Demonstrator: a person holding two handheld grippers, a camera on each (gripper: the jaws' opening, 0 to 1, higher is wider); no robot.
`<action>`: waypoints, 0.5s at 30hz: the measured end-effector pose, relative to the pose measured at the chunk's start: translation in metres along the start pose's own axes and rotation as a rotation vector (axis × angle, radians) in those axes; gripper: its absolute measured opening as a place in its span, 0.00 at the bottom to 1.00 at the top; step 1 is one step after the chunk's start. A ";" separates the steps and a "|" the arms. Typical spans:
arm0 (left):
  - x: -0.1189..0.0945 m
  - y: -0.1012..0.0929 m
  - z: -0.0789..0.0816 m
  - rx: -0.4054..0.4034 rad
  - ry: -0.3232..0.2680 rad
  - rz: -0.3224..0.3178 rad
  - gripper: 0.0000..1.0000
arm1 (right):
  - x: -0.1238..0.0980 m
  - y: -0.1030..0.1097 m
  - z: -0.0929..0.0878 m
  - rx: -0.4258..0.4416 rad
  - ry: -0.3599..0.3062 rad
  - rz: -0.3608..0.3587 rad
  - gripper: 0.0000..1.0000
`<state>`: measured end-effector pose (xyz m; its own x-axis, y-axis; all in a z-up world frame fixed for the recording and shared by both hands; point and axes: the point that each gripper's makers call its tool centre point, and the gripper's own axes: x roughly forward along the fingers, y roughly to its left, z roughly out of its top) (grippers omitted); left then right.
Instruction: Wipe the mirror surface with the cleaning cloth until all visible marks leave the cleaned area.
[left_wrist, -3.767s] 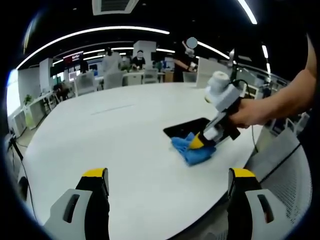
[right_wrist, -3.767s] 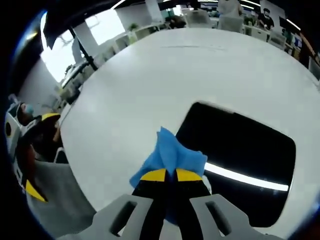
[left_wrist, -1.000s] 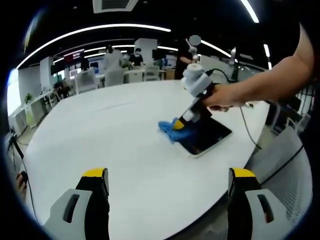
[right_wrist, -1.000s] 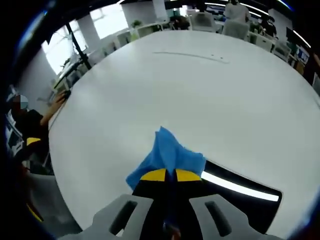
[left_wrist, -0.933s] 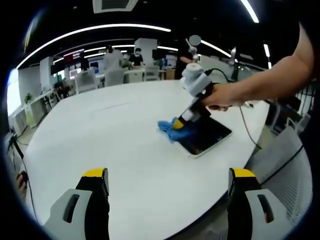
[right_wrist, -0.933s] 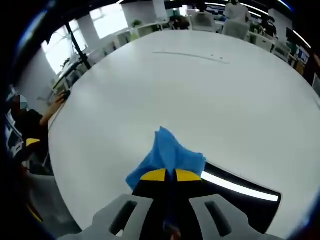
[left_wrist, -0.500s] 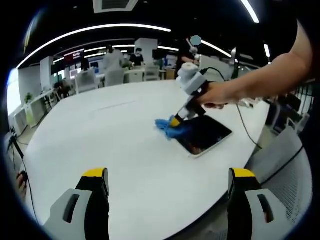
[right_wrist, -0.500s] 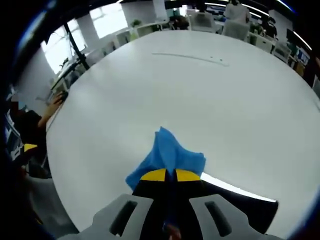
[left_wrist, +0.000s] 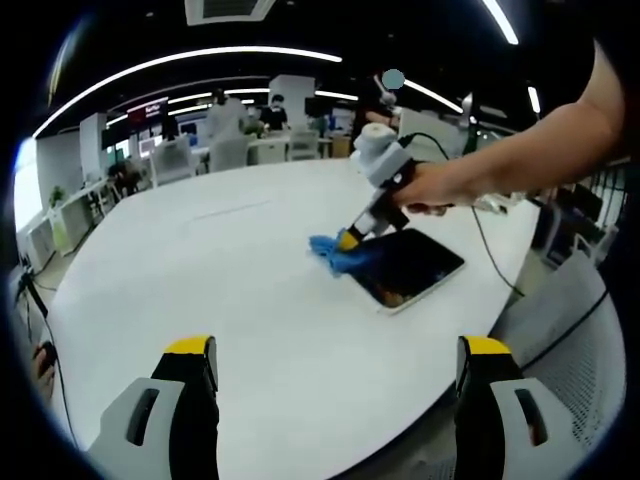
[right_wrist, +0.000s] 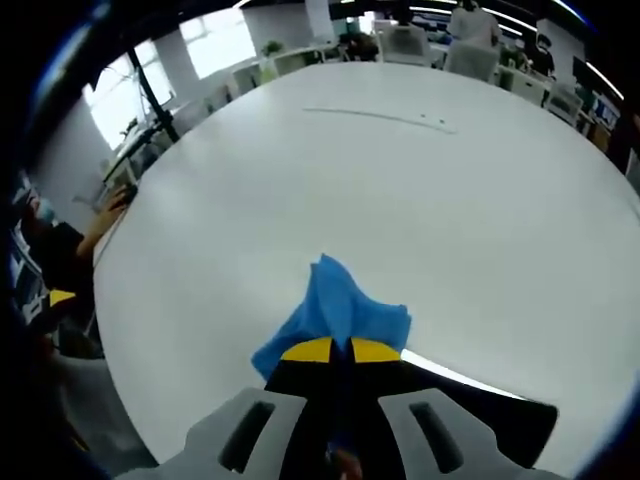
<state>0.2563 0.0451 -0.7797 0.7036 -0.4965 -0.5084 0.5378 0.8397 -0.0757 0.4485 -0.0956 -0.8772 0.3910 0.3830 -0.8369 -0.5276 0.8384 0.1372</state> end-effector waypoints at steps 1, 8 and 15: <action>0.000 0.000 0.000 0.000 -0.001 0.001 1.00 | 0.000 0.000 0.000 0.002 0.001 0.002 0.00; 0.000 0.002 -0.001 0.001 0.001 0.005 1.00 | -0.007 0.003 -0.002 -0.003 -0.006 0.014 0.00; 0.000 0.001 -0.001 0.000 0.003 0.003 1.00 | -0.014 0.003 -0.006 -0.020 -0.007 0.006 0.00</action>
<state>0.2563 0.0463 -0.7809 0.7038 -0.4930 -0.5115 0.5355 0.8413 -0.0740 0.4372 -0.1007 -0.8685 0.3930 0.3912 -0.8322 -0.5448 0.8281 0.1320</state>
